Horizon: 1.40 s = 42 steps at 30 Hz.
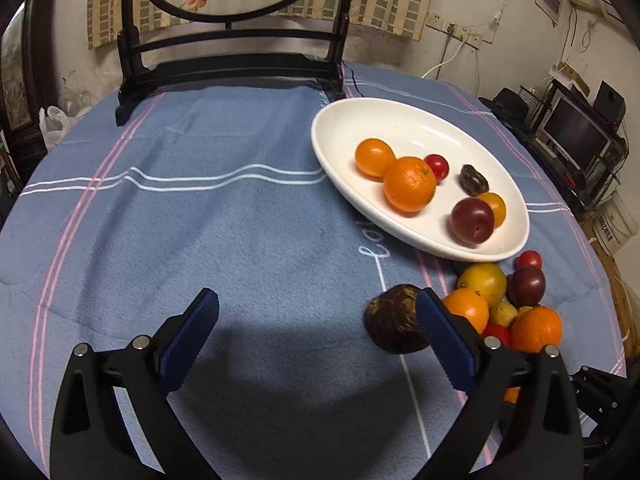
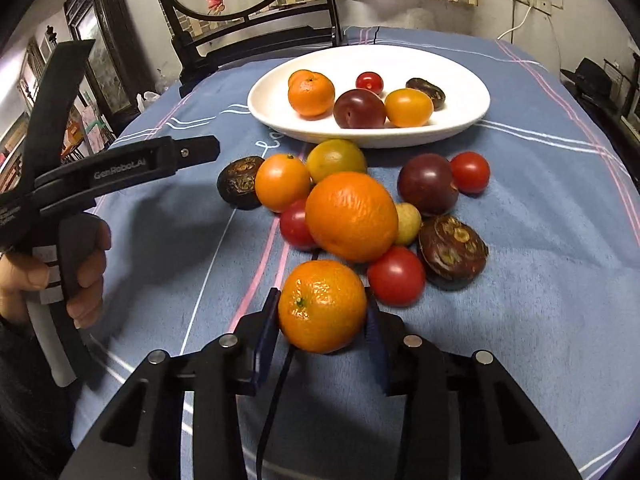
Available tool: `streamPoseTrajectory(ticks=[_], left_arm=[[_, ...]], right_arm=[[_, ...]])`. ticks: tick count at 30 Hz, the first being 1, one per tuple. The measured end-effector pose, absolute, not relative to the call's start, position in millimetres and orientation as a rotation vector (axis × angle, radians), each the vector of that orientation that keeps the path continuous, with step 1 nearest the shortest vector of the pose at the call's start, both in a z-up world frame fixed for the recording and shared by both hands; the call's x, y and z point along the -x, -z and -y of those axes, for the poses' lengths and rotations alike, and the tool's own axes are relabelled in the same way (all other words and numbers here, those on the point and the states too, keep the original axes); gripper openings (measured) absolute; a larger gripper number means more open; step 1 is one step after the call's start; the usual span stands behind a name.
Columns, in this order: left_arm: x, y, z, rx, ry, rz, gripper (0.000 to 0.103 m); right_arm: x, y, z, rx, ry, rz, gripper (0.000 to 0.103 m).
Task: Organize fruits
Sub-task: 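Grasp a mandarin with the right tool while the left tool grasps a brown fruit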
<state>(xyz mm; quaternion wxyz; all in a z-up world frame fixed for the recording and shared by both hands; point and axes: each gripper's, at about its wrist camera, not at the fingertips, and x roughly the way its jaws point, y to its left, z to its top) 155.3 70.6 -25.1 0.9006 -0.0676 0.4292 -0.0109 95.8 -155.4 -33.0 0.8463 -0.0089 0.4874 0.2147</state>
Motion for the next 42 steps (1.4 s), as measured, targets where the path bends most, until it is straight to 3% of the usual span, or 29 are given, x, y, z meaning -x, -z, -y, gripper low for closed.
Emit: streamPoseTrajectory(ticks=[21, 23, 25, 29, 31, 33, 42], left_arm=[[-147.0, 45.3, -26.2, -0.095, 0.113, -0.905, 0.097], [-147.3, 45.5, -24.1, -0.112, 0.102, -0.884, 0.089], [-149.5, 47.0, -25.3, -0.079, 0.131, -0.887, 0.069], [-156.5, 50.2, -24.2, -0.06, 0.145, -0.9, 0.066], [-162.5, 52.5, -26.8, -0.017, 0.168, -0.917, 0.06], [-161.6, 51.5, -25.9, -0.027, 0.175, -0.907, 0.045], [-150.6, 24.5, -37.7, 0.037, 0.117, -0.857, 0.045]], right_arm=[[-77.6, 16.1, 208.4, -0.154, -0.575, -0.935, 0.04], [-79.1, 17.5, 212.0, -0.165, -0.577, -0.937, 0.04], [-81.3, 19.3, 215.0, -0.171, -0.579, -0.941, 0.04], [-83.2, 20.0, 216.8, -0.187, -0.585, -0.941, 0.04], [-82.0, 19.9, 216.4, -0.189, -0.594, -0.941, 0.04], [-80.5, 18.5, 217.3, -0.195, -0.595, -0.938, 0.04], [-78.2, -0.1, 224.5, -0.161, -0.565, -0.892, 0.04]])
